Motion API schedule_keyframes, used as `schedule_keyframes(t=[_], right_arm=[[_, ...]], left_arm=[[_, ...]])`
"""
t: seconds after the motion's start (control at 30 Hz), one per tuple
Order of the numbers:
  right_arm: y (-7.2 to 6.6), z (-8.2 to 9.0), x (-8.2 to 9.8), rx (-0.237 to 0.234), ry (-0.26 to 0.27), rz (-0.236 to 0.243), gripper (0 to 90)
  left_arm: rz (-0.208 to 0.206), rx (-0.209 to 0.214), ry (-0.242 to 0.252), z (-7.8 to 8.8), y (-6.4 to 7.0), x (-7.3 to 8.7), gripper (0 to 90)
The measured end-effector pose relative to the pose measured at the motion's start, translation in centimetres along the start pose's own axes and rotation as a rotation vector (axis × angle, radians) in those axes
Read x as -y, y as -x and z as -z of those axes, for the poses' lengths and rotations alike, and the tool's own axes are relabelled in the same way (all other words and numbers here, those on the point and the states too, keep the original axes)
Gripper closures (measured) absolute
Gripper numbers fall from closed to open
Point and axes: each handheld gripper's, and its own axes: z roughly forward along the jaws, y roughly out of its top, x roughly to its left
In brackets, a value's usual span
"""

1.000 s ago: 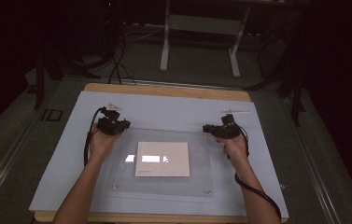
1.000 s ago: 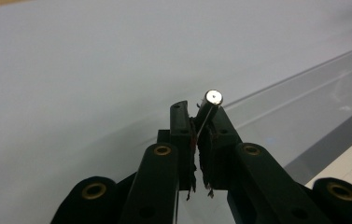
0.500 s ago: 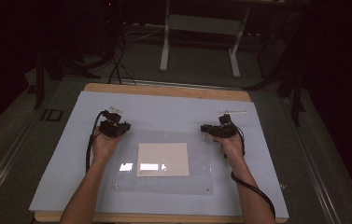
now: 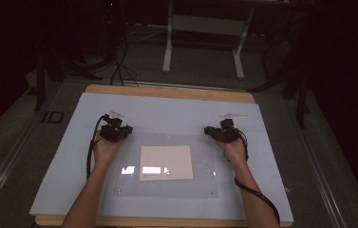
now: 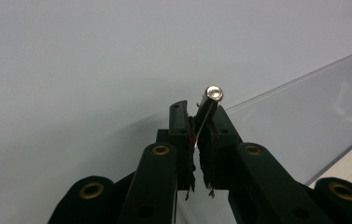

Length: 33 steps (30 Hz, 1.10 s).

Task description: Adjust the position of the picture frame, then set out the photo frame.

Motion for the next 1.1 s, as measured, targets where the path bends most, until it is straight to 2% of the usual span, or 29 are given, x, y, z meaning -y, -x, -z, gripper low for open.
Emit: schedule_keyframes(t=[0.2, 0.33, 0.4, 0.47, 0.6, 0.73, 0.83, 0.97, 1.0, 1.1], right_arm=[[-0.8, -0.1, 0.1, 0.070, 0.003, 0.092, 81.8], [-0.7, -0.2, 0.7, 0.088, 0.007, 0.095, 79.1], [-0.6, -0.2, 1.0, 0.083, 0.020, 0.086, 78.4], [-0.6, -0.2, 1.0, 0.089, 0.022, 0.088, 78.2], [-0.6, -0.1, 1.0, 0.089, 0.023, 0.096, 78.0], [-0.5, 0.0, 1.3, 0.086, 0.040, 0.093, 77.1], [-0.6, 0.1, 1.4, 0.095, 0.056, 0.097, 76.9], [-0.7, 0.2, 1.7, 0.100, 0.072, 0.103, 79.1], [-0.8, 0.2, 1.7, 0.099, 0.073, 0.105, 80.5], [-1.3, 0.3, 1.7, 0.119, 0.078, 0.126, 84.3]], left_arm=[[0.013, 0.012, 0.039, 0.0, -0.1, 0.5, 81.5], [0.017, 0.025, 0.082, 0.4, -0.2, 0.9, 78.3], [0.020, 0.032, 0.099, 0.6, -0.3, 1.0, 77.5], [0.019, 0.027, 0.116, 0.9, -0.4, 0.9, 73.9], [0.011, 0.025, 0.133, 1.4, -0.6, 0.9, 72.5], [0.005, 0.025, 0.162, 1.7, -0.5, 1.3, 72.2], [0.007, 0.026, 0.180, 1.9, -0.6, 1.5, 68.5], [0.003, 0.014, 0.211, 2.3, -0.6, 1.9, 66.3], [-0.002, -0.008, 0.214, 2.3, -0.5, 2.0, 65.1], [-0.015, -0.033, 0.222, 2.3, -0.3, 2.3, 65.5]])
